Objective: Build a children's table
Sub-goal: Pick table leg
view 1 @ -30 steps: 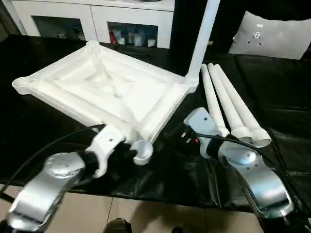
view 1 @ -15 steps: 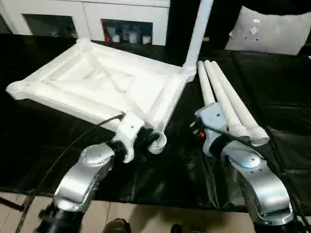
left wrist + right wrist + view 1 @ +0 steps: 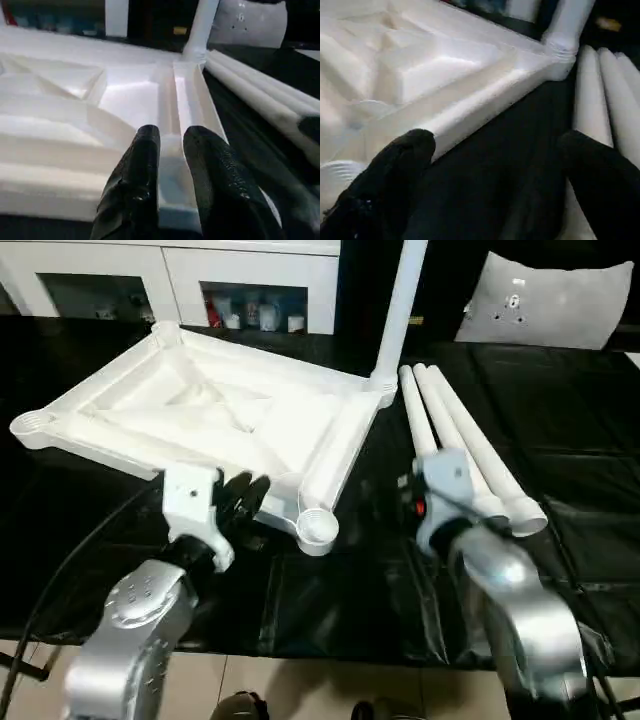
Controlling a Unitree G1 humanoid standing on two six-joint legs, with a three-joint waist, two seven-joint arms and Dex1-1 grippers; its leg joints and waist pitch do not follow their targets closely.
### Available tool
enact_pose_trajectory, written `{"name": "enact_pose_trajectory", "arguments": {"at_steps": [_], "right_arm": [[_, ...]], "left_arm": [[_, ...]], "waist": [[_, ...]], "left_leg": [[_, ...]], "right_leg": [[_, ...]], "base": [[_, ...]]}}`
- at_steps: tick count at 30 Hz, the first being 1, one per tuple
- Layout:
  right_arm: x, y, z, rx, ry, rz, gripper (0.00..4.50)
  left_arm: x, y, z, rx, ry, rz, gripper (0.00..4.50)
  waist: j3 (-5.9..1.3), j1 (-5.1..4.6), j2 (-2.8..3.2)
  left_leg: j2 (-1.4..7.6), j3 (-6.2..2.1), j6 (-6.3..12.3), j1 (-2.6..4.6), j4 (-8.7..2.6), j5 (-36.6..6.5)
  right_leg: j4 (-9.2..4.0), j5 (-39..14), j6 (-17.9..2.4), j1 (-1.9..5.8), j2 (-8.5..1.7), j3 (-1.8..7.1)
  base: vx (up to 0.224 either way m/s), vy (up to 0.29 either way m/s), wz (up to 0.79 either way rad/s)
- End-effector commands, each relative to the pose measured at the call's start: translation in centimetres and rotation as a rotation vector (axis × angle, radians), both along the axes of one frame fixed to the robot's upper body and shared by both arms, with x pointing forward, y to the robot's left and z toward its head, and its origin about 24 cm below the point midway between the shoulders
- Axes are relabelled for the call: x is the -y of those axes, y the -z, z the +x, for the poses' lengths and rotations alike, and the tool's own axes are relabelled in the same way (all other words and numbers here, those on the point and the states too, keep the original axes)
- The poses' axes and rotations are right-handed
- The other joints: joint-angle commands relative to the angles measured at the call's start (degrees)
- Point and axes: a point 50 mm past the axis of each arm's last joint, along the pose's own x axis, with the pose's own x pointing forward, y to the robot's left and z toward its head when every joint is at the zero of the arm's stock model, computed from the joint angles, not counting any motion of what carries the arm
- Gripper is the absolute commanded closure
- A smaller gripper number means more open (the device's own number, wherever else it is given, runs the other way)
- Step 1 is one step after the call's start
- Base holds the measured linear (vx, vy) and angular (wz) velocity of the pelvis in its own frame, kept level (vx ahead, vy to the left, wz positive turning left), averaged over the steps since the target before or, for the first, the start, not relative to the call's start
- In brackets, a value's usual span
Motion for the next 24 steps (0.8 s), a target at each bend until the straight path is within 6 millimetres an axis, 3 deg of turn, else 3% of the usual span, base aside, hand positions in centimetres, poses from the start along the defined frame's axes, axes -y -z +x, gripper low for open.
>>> {"name": "enact_pose_trajectory", "arguments": {"at_steps": [1,3,6,8,11,17,23,24], "right_arm": [[1.6,0.7,1.2,-0.086,0.104,-0.038,0.0],[2.0,0.8,1.9,-0.12,0.132,-0.038,0.0],[2.7,0.3,4.7,-0.189,0.138,-0.027,0.0],[2.9,0.2,5.2,-0.192,0.143,-0.041,0.0],[3.5,0.4,6.3,-0.267,0.174,-0.125,0.0],[3.9,1.3,7.9,-0.4,0.184,-0.076,0.0],[3.8,2.3,8.1,-0.493,0.154,-0.05,0.0],[3.8,2.5,8.1,-0.509,0.156,-0.04,0.3]], "left_arm": [[0.3,-0.4,-0.4,-0.009,0.094,0.033,3.11],[0.5,-0.6,-0.6,-0.008,0.143,0.047,3.11],[1.2,-1.5,-0.7,0.011,0.286,0.082,3.11],[1.3,-1.6,-0.8,0.011,0.306,0.091,3.11],[1.7,-1.9,-1.1,-0.007,0.37,0.092,3.11],[1.9,-2.0,-1.4,-0.025,0.422,0.144,3.11],[2.0,-1.9,-1.7,-0.049,0.45,0.161,3.11],[2.0,-1.9,-1.7,-0.054,0.456,0.162,3.06]], "waist": [[-3.49,0.01,0.69],[-3.62,-0.01,0.82],[-4.29,0.2,0.91],[-4.46,0.27,0.95],[-4.86,0.39,0.78],[-5.0,0.36,0.48],[-5.14,0.69,0.68],[-5.04,0.7,0.72]], "left_leg": [[2.59,-1.17,-2.71,1.22,-4.19,-15.75],[2.46,-1.07,-2.75,1.11,-4.13,-14.3],[2.39,-0.91,-2.9,1.1,-3.67,-10.87],[2.43,-0.76,-2.67,0.81,-3.45,-7.82],[2.2,-0.43,-1.83,0.74,-2.99,-5.09],[2.45,-0.26,-1.64,0.93,-2.86,-7.52],[2.51,-0.25,-2.09,0.87,-2.72,-7.73],[2.52,-0.26,-2.25,0.89,-2.75,-8.34]], "right_leg": [[-5.26,-15.09,-6.65,1.53,-3.95,3.62],[-4.94,-12.14,-7.55,1.65,-3.87,3.59],[-4.13,-6.48,-9.47,2.11,-3.99,3.42],[-3.64,-1.3,-10.72,2.57,-3.99,3.36],[-3.26,2.21,-12.27,2.89,-3.98,3.36],[-3.44,-2.64,-13.26,2.92,-4.15,3.27],[-3.21,-3.09,-13.27,2.91,-4.14,3.21],[-3.28,-3.87,-13.26,2.8,-4.11,3.18]], "base": [[0.0,0.0,0.0],[0.0,0.0,0.0],[0.0,0.0,0.0],[0.0,0.0,0.0],[0.0,0.0,0.0],[0.0,0.0,0.0],[0.0,0.0,0.0],[0.0,0.0,0.0]]}}
